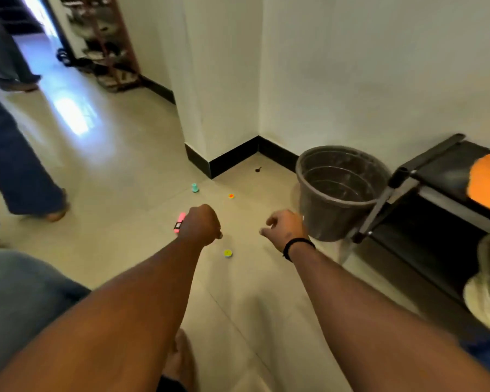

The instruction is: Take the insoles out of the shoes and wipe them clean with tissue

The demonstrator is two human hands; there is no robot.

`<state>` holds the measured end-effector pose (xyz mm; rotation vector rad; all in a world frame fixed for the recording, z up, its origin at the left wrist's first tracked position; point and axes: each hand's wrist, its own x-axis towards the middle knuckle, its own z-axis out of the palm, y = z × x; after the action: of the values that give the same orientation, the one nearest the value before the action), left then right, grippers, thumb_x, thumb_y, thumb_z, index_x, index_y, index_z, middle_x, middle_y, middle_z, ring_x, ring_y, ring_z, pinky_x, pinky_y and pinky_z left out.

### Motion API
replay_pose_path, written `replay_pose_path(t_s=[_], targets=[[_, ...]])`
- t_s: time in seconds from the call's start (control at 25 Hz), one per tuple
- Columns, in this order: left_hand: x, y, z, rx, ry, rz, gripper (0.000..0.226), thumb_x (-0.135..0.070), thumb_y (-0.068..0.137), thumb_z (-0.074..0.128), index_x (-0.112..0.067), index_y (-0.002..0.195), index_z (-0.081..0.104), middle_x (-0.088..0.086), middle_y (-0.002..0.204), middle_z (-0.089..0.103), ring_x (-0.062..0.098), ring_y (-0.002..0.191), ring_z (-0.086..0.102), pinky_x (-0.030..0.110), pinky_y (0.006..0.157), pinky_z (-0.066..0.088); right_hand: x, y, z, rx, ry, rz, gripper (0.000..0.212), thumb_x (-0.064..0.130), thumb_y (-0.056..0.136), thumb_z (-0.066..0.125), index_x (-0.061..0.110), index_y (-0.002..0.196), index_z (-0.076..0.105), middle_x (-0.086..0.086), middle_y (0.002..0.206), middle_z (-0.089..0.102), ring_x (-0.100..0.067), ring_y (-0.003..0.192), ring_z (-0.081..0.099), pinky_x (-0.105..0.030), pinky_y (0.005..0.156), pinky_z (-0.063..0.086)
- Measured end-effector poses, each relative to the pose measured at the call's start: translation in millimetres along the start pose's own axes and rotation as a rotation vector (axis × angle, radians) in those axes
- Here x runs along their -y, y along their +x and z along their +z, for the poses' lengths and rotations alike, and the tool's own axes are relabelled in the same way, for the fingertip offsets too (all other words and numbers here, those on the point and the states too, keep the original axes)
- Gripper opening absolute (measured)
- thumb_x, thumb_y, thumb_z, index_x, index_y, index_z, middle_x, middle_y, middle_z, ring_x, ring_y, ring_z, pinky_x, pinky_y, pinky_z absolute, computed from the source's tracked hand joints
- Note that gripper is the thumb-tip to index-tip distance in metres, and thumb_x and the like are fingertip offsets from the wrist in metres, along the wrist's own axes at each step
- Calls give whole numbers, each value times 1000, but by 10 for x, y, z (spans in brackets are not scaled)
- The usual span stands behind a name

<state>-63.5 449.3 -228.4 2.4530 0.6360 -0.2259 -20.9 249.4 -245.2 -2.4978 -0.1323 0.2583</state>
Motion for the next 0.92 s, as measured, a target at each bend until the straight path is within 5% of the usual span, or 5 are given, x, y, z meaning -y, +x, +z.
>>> replay_pose_path(t_s=[0.2, 0.4, 0.56, 0.76, 0.92], targets=[[807, 348, 617, -235, -237, -365, 33, -12, 78, 83, -5, 109, 71, 14, 112, 70, 32, 106, 66, 31, 82, 50, -310, 365, 1093, 168, 147, 144, 48, 31, 79, 80, 16, 121, 65, -8, 122, 63, -23, 110, 62, -30, 94, 51], [748, 673, 1307, -99, -192, -123, 74, -35, 76, 86, -20, 142, 55, 7, 131, 55, 24, 115, 62, 35, 95, 50, -438, 597, 1616, 111, -37, 40, 41, 15, 93, 55, 17, 133, 54, -4, 133, 43, -23, 121, 47, -32, 98, 47], [711, 857, 1582, -36, -73, -49, 54, -31, 83, 80, -18, 133, 64, 4, 125, 54, 25, 112, 59, 27, 92, 44, -661, 1063, 1497, -158, -233, 4, 50, 13, 88, 55, 19, 138, 48, -6, 150, 25, -31, 128, 32, -38, 101, 45], [713, 1017, 1572, -76, -77, -70, 22, -19, 85, 75, -10, 106, 75, 9, 111, 64, 28, 101, 64, 27, 81, 45, -814, 1703, 1154, 2, -542, -113, 70, 0, 82, 53, 20, 147, 33, -8, 160, 8, -40, 139, 20, -43, 104, 43], [572, 1055, 1604, -91, -139, -66, 20, -12, 81, 71, -10, 100, 77, 10, 107, 70, 27, 96, 67, 27, 81, 49, -806, 1871, 1014, 206, -573, -103, 45, -10, 84, 48, 5, 127, 52, -16, 138, 37, -39, 124, 42, -43, 96, 49]])
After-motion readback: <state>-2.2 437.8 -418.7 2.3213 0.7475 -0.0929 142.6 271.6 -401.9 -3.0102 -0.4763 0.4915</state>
